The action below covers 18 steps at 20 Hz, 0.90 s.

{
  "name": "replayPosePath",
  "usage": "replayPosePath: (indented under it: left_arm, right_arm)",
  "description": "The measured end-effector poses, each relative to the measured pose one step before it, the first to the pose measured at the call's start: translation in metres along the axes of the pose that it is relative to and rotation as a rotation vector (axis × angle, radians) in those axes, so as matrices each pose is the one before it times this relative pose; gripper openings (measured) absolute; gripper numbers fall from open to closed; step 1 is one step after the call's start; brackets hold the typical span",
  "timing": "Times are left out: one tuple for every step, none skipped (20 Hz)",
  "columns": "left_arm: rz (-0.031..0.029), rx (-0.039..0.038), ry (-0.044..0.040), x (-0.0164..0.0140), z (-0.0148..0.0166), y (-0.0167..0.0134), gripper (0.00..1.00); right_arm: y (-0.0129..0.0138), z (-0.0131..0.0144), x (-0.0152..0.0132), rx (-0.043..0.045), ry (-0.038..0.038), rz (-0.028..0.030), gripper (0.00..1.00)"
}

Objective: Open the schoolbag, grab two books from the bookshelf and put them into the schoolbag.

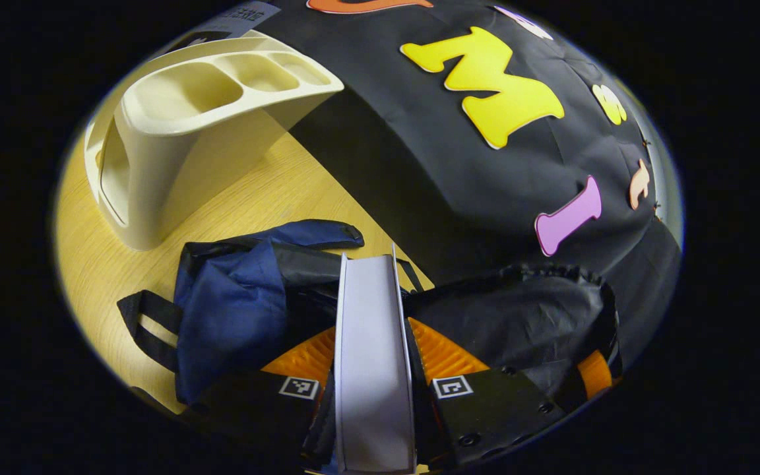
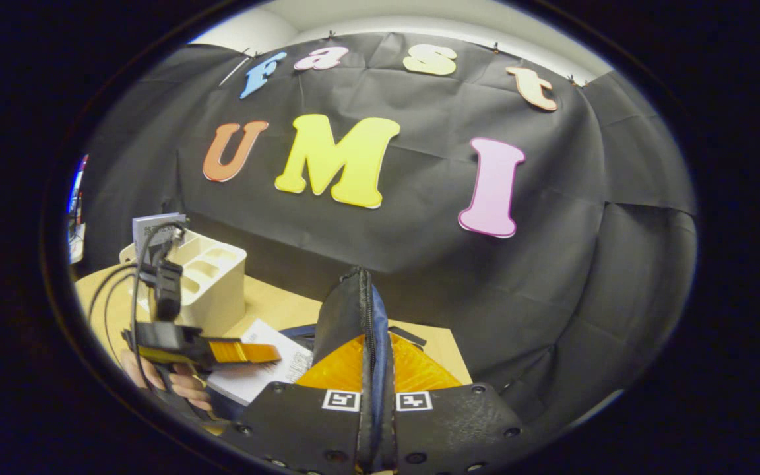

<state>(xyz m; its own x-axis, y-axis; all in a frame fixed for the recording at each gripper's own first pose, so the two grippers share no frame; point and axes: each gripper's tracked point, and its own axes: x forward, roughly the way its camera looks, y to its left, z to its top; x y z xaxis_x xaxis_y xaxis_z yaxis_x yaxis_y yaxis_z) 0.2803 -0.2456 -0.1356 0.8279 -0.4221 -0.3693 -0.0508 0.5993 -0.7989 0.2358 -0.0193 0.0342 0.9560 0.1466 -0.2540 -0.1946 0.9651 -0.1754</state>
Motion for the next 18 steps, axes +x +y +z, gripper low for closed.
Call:
replayPosePath:
  left_arm:
    - [-0.014, -0.01374, 0.00213, 0.00514, -0.00464, -0.00165, 0.48]
    - [-0.0153, -0.02811, 0.0152, 0.00681, -0.00957, 0.00064, 0.49]
    - [-0.01682, -0.03094, 0.00617, 0.00678, -0.00713, 0.00102, 0.48]
    - [-0.01561, -0.03045, 0.00847, 0.00634, -0.00755, 0.00115, 0.49]
    - [-0.0159, -0.02502, 0.00401, 0.00452, -0.00558, 0.00053, 0.49]
    - [-0.00933, -0.01633, 0.00702, 0.00353, -0.00593, 0.00104, 0.49]
    - [-0.00481, -0.01817, -0.00422, 0.00198, -0.00255, 0.00071, 0.49]
    - [-0.00412, -0.00502, -0.01195, 0.00103, -0.0027, -0.00031, 0.49]
    - [-0.00222, 0.00691, -0.01279, 0.0007, -0.00237, 0.00052, 0.49]
    - [-0.00173, -0.00232, -0.0106, 0.00032, -0.00117, 0.00062, 0.49]
    - [-0.00116, -0.01217, -0.01281, 0.00053, 0.00061, 0.00074, 0.49]
    - [-0.00092, -0.01196, -0.00135, 0.00148, -0.00127, 0.00026, 0.49]
    - [0.00134, -0.0215, 0.00668, 0.00044, -0.00061, 0.00199, 0.5]
    - [0.03866, -0.0146, 0.01963, 0.00014, -0.00236, 0.00959, 0.51]
    - [0.00654, -0.01526, 0.02353, 0.00098, -0.00209, 0.00197, 0.54]
    - [0.00712, -0.00308, 0.02876, -0.00357, -0.00325, 0.00327, 0.7]
    - [0.01929, 0.01501, 0.03302, -0.00242, -0.00383, 0.00083, 0.66]
    - [0.01896, 0.0342, 0.02622, -0.00161, -0.00383, 0.00084, 0.71]
  right_arm:
    - [0.00279, 0.00368, -0.00137, -0.0024, -0.00973, 0.00419, 0.05]
    - [0.00266, 0.00231, -0.00224, -0.00347, -0.00793, 0.00488, 0.05]
    - [0.00272, 0.00219, -0.00138, -0.00332, -0.00466, 0.00585, 0.05]
    - [0.00198, 0.00067, -0.00001, -0.00316, -0.00211, 0.00251, 0.05]
    - [0.00006, 0.00032, -0.00097, -0.00418, -0.00094, 0.00111, 0.05]
    - [0.00005, 0.00005, 0.00005, -0.00524, -0.00153, -0.00283, 0.05]
    - [-0.0002, 0.00028, -0.00127, 0.00029, -0.00199, 0.00109, 0.05]
    - [0.00233, 0.00026, -0.00155, 0.00304, -0.00463, 0.00622, 0.05]
    - [0.00172, 0.00062, 0.00002, 0.00214, -0.00147, 0.0034, 0.05]
    - [0.00203, -0.00168, -0.00011, 0.0014, -0.00191, 0.00486, 0.05]
    - [0.00288, -0.00002, -0.00004, 0.00171, -0.00513, 0.00621, 0.05]
    - [0.00193, -0.00148, 0.00106, 0.00389, -0.00053, 0.00083, 0.05]
    - [0.00038, -0.00262, 0.00007, -0.00099, 0.00337, -0.00251, 0.05]
    - [0.00072, -0.00257, 0.00047, 0.0034, 0.0001, 0.00071, 0.05]
    - [0.00003, -0.00182, 0.00059, 0.00873, 0.00403, -0.00158, 0.05]
    - [-0.00206, -0.00323, 0.00056, 0.01131, 0.00537, -0.00627, 0.05]
    - [-0.00206, -0.00265, 0.00032, 0.00675, 0.00318, -0.00672, 0.05]
    - [-0.002, -0.00209, 0.00089, 0.00641, 0.00451, -0.00825, 0.05]
